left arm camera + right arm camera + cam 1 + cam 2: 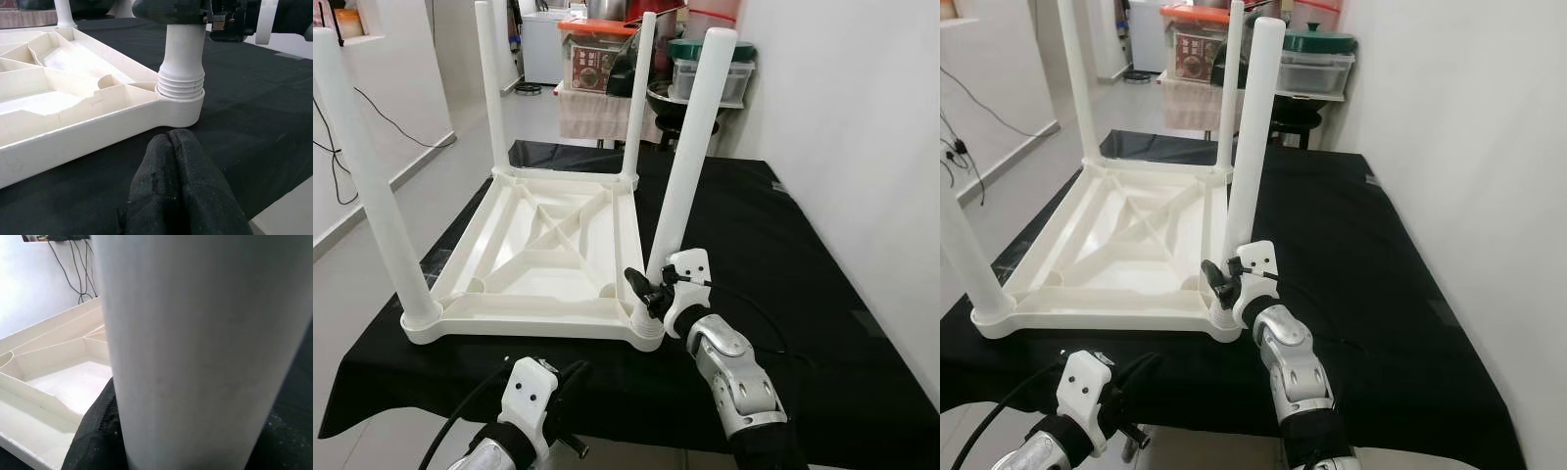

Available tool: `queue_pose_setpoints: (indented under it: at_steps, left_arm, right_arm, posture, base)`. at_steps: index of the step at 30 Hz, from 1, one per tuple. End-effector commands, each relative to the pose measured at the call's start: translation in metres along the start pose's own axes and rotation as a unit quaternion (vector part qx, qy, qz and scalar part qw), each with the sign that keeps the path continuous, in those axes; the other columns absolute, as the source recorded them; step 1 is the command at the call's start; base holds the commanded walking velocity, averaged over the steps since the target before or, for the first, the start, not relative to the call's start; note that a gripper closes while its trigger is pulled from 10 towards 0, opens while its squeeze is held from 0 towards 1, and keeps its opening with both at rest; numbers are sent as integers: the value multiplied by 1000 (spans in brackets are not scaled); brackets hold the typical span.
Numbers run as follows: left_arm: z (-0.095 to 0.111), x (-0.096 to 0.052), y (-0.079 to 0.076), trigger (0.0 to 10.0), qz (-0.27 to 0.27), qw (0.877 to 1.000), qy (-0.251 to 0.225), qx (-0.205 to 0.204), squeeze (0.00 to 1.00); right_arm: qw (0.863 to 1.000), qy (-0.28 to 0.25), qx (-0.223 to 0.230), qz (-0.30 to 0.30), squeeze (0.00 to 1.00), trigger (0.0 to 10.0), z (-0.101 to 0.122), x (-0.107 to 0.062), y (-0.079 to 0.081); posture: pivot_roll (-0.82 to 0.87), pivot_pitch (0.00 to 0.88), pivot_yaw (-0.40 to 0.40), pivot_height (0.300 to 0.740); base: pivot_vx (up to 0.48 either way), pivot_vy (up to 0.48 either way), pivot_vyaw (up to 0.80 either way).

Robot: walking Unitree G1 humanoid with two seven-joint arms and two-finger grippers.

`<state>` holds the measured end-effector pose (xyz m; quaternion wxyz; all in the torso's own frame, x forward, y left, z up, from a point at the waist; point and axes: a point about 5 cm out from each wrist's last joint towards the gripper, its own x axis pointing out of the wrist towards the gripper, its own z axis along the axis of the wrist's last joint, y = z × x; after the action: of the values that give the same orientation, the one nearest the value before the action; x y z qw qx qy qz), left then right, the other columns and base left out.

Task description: Building children table

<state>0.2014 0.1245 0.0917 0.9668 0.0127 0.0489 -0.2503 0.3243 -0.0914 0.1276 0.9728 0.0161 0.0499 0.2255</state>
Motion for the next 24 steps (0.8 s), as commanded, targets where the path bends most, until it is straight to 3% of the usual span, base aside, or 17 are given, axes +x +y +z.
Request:
queue_pose_setpoints:
  at_steps: [1,6,11,12,16,18,21,24]
  left_arm:
    - [-1,2,-2,10000,-2,1000,2,-6,0]
    - [-1,3,-2,10000,-7,1000,2,-5,0]
    - [-1,4,-2,10000,-7,1000,2,-4,0]
    - [0,4,-2,10000,-4,1000,1,-3,0]
    - [0,4,-1,10000,1,1000,2,-4,0]
    - [0,4,1,10000,4,1000,3,-7,0]
    - [0,4,1,10000,5,1000,5,-8,0]
    - [-1,5,2,10000,0,1000,18,-14,0]
  right_arm:
    - [997,68,22,-8,1000,10000,-31,-9,0]
    - [995,67,61,48,1000,10000,-27,-11,13]
    - [991,58,73,93,1000,10000,-22,-13,18]
    - [991,37,74,107,0,10000,-16,-15,13]
    - [991,26,77,109,0,10000,-14,-20,6]
    - [987,20,86,133,0,10000,-15,-33,0]
    - [985,19,87,148,0,10000,-15,-39,-1]
    - [980,12,71,187,0,10000,-17,-58,-10]
  posture:
    - [5,0,-83,740]
    - [6,0,-80,740]
    - [8,0,-80,740]
    - [8,0,-81,740]
    - [8,0,-80,740]
    - [6,0,-75,740]
    - [5,0,-73,740]
    - [0,0,-64,740]
  base:
    - [0,0,0]
    - [0,0,0]
    - [0,0,0]
    - [0,0,0]
    - [0,0,0]
    - [0,0,0]
    - [0,0,0]
    - [0,441,0]
